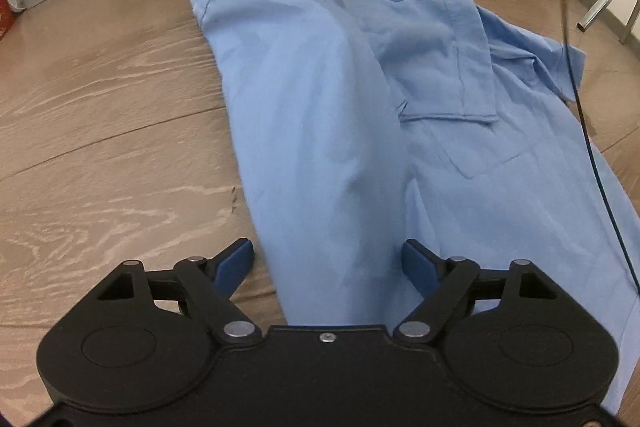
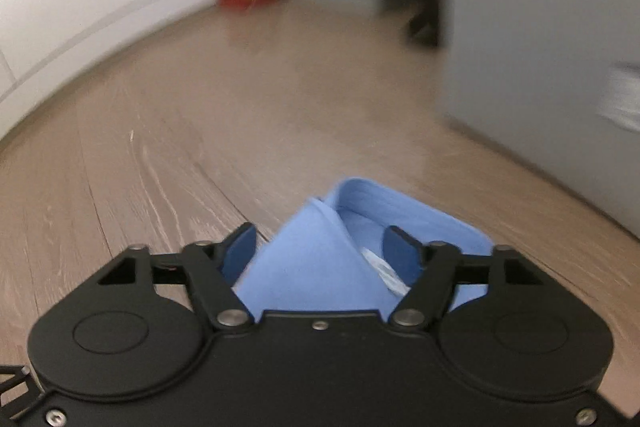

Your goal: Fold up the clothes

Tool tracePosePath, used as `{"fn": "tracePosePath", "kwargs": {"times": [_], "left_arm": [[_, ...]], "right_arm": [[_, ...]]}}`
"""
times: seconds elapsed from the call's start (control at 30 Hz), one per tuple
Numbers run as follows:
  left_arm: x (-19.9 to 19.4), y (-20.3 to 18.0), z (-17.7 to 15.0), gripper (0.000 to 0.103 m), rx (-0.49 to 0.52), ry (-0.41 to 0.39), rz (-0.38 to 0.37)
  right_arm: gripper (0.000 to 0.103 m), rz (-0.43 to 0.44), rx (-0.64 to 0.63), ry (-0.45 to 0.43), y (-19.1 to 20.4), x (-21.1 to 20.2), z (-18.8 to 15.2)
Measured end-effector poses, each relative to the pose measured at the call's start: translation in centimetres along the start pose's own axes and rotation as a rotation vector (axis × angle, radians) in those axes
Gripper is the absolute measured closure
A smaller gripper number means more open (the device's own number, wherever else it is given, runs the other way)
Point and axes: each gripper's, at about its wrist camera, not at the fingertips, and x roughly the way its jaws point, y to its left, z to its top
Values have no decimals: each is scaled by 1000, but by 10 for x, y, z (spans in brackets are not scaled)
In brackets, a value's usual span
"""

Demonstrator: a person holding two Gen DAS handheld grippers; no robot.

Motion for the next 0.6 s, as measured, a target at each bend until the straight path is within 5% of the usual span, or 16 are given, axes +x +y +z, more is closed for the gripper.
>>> {"fn": "tracePosePath", "kwargs": {"times": [0.07,0.13,0.37,0.43,0.53,0.6], "left_arm": [[-6,0,-7,24,-11,0,1],[-9,-3,-12,30,-10,-2,8],[-15,-19,-22,59,30,-38,24],[-16,-22,-22,67,20,-42,27],[-16,-24,-21,69,2,-45,38],[-17,-22,-22,67,-11,-45,38]], "right_arm": [[45,34,6,86,-5,27,16],[80,47,17,160,-8,42,24],[89,86,8,240,4,18,36],[91,29,114,191,-8,20,44],[96,11,260,22,-23,13,44],[95,-19,270,1,-25,14,39]]}}
